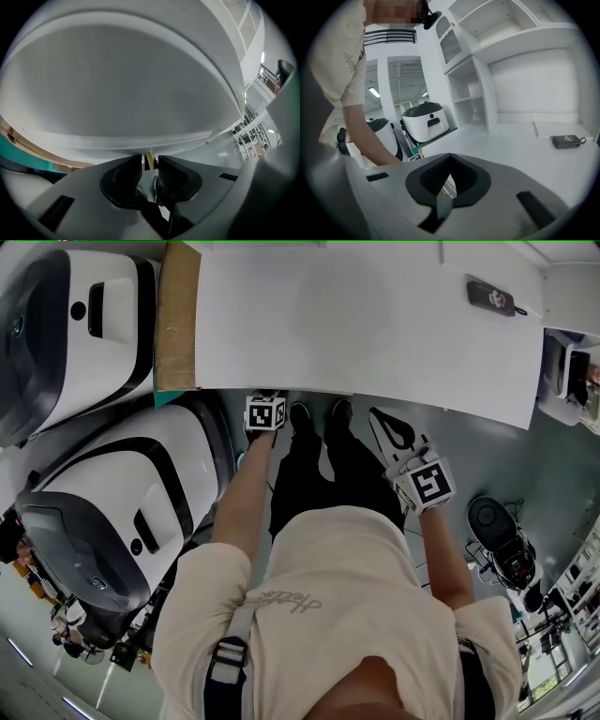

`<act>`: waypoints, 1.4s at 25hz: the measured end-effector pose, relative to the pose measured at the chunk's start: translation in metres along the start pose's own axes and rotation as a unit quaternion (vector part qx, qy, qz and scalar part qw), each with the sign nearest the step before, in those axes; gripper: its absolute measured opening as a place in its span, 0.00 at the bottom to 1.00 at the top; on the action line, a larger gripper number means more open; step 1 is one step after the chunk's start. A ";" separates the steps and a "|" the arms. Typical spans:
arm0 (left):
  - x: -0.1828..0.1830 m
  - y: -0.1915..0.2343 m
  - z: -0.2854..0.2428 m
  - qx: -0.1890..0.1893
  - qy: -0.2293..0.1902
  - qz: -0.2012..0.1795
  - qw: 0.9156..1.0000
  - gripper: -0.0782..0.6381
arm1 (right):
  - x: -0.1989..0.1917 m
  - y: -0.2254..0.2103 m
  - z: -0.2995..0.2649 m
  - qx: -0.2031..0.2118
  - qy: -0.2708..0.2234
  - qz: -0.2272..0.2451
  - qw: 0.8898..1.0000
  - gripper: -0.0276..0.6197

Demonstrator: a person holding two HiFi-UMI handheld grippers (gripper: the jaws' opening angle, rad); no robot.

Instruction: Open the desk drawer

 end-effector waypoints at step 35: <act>-0.044 -0.026 0.023 0.011 0.035 0.026 0.999 0.22 | -0.021 -0.001 0.015 0.061 0.018 0.000 0.998 0.04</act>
Point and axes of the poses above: the fingertips, and each gripper's own axes: z backward along the fingers, y to its left, x out of its top, the point moved 8 cm from there along z, backward along the fingers, and after that the axes turned 11 degrees about -z, right-handed, at the moved point
